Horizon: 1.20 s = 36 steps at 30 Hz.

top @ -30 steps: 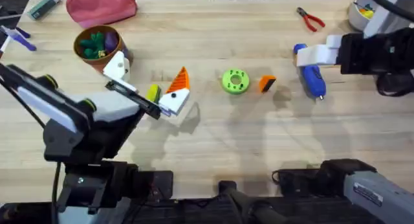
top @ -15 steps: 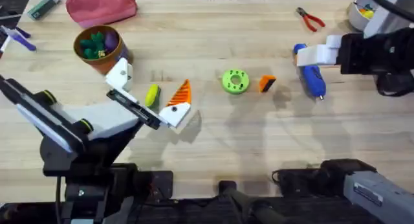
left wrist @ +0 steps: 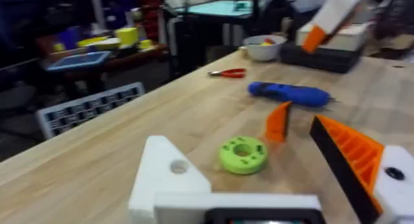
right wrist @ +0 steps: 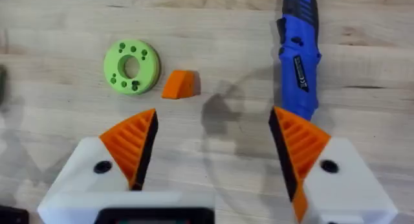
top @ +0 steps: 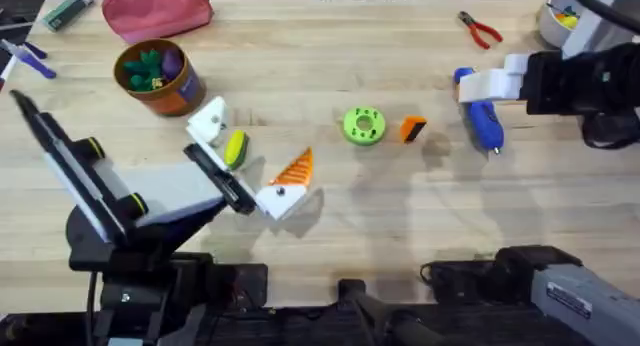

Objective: Pick up the gripper from the table and insert it into the empty holder that is missing its gripper. Then pick up a screw, insert it into the mounting hole, and use the screwdriver to tighten it. Finally, clean up the table by picking up the vegetable and placing it into the bucket.

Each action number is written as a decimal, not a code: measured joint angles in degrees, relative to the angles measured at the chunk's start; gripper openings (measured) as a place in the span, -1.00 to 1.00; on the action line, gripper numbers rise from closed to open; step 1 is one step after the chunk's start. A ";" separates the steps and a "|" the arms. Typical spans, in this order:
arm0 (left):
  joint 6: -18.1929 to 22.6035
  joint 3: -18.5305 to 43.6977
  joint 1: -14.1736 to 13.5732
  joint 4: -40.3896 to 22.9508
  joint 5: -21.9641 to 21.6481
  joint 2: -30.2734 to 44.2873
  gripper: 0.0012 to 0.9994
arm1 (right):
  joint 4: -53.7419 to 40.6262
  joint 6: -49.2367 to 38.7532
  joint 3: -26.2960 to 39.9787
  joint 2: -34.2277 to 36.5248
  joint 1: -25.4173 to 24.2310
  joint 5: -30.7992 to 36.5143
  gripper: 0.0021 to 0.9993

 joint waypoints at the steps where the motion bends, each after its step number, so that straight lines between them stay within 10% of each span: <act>1: -0.56 0.00 -0.36 0.07 1.45 -0.02 0.90 | 0.01 0.00 0.00 0.00 0.00 0.00 0.98; 13: -10.66 0.00 -1.16 -3.41 16.45 -0.02 0.90 | 0.00 0.00 0.00 0.00 0.00 0.00 0.98; 24: 2.92 -0.02 -1.22 -13.00 25.34 -0.02 0.90 | 0.00 0.00 0.00 -0.01 0.00 0.00 0.98; 36: 3.83 -0.02 -1.22 -13.14 26.54 -0.02 0.90 | 0.00 0.00 0.00 0.00 0.00 0.00 0.98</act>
